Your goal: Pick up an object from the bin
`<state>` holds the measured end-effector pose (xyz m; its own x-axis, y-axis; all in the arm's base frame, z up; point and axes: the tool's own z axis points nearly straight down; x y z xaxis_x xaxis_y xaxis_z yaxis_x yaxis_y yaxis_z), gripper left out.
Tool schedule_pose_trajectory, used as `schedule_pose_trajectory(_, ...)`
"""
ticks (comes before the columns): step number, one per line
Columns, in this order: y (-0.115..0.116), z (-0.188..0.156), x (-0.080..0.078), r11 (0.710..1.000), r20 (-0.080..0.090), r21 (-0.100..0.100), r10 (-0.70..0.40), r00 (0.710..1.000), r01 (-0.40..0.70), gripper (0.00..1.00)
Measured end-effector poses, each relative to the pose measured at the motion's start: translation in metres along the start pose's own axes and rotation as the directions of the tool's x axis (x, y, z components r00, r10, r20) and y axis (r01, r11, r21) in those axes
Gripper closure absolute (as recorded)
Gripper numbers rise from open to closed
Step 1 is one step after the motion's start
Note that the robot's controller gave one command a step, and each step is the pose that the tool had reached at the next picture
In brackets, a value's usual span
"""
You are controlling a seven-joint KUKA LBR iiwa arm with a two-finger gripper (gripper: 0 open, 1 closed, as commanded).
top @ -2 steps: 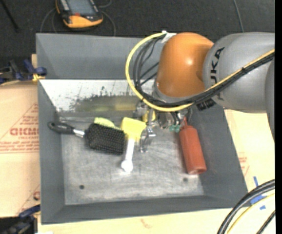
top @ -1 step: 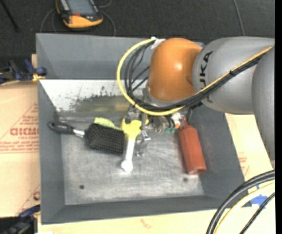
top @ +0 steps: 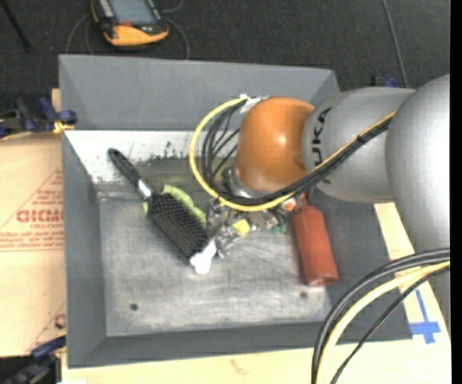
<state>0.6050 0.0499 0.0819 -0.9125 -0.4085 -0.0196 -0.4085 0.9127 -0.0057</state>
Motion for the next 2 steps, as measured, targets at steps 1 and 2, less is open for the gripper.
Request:
schedule_pose_trajectory(1,0.0,0.0,0.0,1.0,0.0,0.0,0.001,1.0,-0.001,1.0)
schedule_pose_trajectory(2,-0.028,-0.184,0.035,1.0,-0.008,0.0,-0.015,1.0,0.015,1.0)
